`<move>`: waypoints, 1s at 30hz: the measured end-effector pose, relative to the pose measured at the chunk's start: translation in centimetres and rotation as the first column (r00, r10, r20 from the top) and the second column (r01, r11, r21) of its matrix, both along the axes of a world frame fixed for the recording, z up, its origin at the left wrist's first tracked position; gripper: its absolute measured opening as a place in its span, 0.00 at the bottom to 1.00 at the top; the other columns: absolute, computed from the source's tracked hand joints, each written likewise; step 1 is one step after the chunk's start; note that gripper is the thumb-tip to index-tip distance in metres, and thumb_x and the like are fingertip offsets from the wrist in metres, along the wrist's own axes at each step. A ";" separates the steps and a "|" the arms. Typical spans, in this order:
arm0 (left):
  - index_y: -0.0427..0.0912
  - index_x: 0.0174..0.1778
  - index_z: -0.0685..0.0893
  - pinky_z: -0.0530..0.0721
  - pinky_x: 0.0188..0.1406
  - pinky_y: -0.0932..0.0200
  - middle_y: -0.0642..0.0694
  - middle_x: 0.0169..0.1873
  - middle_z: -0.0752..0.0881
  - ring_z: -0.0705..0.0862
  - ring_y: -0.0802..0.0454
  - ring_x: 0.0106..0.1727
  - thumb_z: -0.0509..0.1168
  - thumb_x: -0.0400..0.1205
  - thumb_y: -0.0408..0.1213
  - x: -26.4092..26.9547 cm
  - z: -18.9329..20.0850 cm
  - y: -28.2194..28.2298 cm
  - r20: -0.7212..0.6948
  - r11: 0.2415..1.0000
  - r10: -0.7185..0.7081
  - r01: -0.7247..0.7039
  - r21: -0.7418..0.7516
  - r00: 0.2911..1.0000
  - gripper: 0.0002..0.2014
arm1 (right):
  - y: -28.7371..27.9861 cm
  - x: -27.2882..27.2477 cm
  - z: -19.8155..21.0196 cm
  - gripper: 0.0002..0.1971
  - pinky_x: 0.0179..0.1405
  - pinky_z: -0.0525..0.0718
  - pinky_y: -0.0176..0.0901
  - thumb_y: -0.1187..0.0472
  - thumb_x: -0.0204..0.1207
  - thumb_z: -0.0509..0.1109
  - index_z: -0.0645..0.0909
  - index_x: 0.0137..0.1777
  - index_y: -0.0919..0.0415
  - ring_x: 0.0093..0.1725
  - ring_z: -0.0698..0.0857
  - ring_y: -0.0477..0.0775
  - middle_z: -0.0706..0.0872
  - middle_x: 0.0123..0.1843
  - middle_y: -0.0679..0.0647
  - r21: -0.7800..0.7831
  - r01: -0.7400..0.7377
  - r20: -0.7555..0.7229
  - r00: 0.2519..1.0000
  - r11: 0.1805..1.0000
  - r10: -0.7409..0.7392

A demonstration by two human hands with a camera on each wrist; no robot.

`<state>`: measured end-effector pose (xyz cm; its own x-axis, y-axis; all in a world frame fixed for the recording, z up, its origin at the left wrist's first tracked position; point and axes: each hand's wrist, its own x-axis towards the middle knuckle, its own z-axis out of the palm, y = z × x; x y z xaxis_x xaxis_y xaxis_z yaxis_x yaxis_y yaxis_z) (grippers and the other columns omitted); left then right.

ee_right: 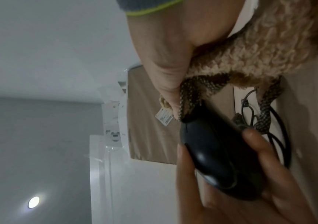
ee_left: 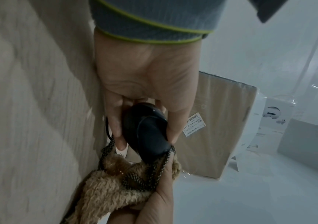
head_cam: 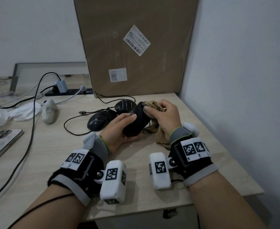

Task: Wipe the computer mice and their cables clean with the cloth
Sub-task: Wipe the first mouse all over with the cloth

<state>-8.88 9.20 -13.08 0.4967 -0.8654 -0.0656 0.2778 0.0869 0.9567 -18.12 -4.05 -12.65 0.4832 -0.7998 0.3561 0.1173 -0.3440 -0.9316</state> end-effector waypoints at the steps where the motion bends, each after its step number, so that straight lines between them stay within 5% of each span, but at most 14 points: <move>1: 0.38 0.62 0.79 0.87 0.33 0.58 0.37 0.53 0.85 0.88 0.41 0.46 0.64 0.82 0.41 -0.1 0.0 0.0 0.003 1.000 -0.010 0.010 -0.001 1.000 0.15 | -0.3 -0.1 0.0 0.11 0.47 0.86 0.58 0.54 0.63 0.81 0.81 0.32 0.56 0.36 0.84 0.52 0.85 0.32 0.52 0.039 0.031 0.010 0.999 0.999 -0.032; 5: 0.39 0.63 0.79 0.89 0.35 0.57 0.39 0.52 0.86 0.89 0.43 0.43 0.64 0.82 0.42 -0.1 0.0 -0.1 0.005 1.000 -0.014 0.014 0.013 1.000 0.16 | -0.9 -0.4 -0.2 0.11 0.48 0.87 0.57 0.57 0.65 0.80 0.80 0.33 0.57 0.37 0.83 0.52 0.86 0.34 0.53 0.144 0.105 0.054 0.992 0.984 -0.114; 10: 0.42 0.61 0.80 0.89 0.36 0.58 0.40 0.50 0.87 0.90 0.44 0.41 0.64 0.82 0.43 0.1 -0.1 -0.2 0.005 1.000 0.025 -0.025 0.006 1.000 0.14 | 0.4 -0.3 0.3 0.11 0.39 0.83 0.45 0.61 0.64 0.81 0.79 0.32 0.58 0.35 0.81 0.49 0.83 0.31 0.52 0.049 -0.069 0.046 0.997 0.996 0.066; 19: 0.41 0.58 0.81 0.89 0.37 0.55 0.39 0.49 0.87 0.90 0.43 0.41 0.64 0.82 0.41 0.0 -0.2 -0.1 0.033 0.999 -0.027 0.026 0.018 0.999 0.11 | -0.6 -0.4 -0.2 0.13 0.44 0.84 0.51 0.60 0.67 0.79 0.76 0.30 0.57 0.36 0.81 0.52 0.83 0.33 0.54 0.215 0.053 0.107 0.991 0.975 -0.077; 25: 0.41 0.62 0.79 0.90 0.38 0.55 0.38 0.52 0.86 0.90 0.42 0.40 0.64 0.82 0.42 0.4 -0.3 -0.1 0.014 1.000 0.021 -0.021 0.007 1.000 0.15 | 0.6 -0.2 0.2 0.14 0.36 0.81 0.43 0.62 0.64 0.81 0.77 0.30 0.56 0.33 0.80 0.49 0.81 0.29 0.51 0.053 -0.101 0.038 0.994 0.993 0.100; 30: 0.43 0.53 0.80 0.88 0.46 0.50 0.40 0.48 0.87 0.89 0.39 0.43 0.64 0.82 0.41 0.4 -0.3 0.1 0.058 0.999 -0.045 0.043 0.026 0.997 0.08 | -0.7 -0.3 -0.3 0.13 0.39 0.82 0.47 0.59 0.66 0.80 0.76 0.33 0.59 0.35 0.80 0.51 0.82 0.32 0.55 0.163 0.017 0.064 0.998 0.986 -0.028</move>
<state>-8.49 9.26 -13.38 0.4617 -0.8851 -0.0592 0.2244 0.0520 0.9731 -18.39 -4.74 -12.92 0.4443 -0.8601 0.2508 0.1737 -0.1919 -0.9659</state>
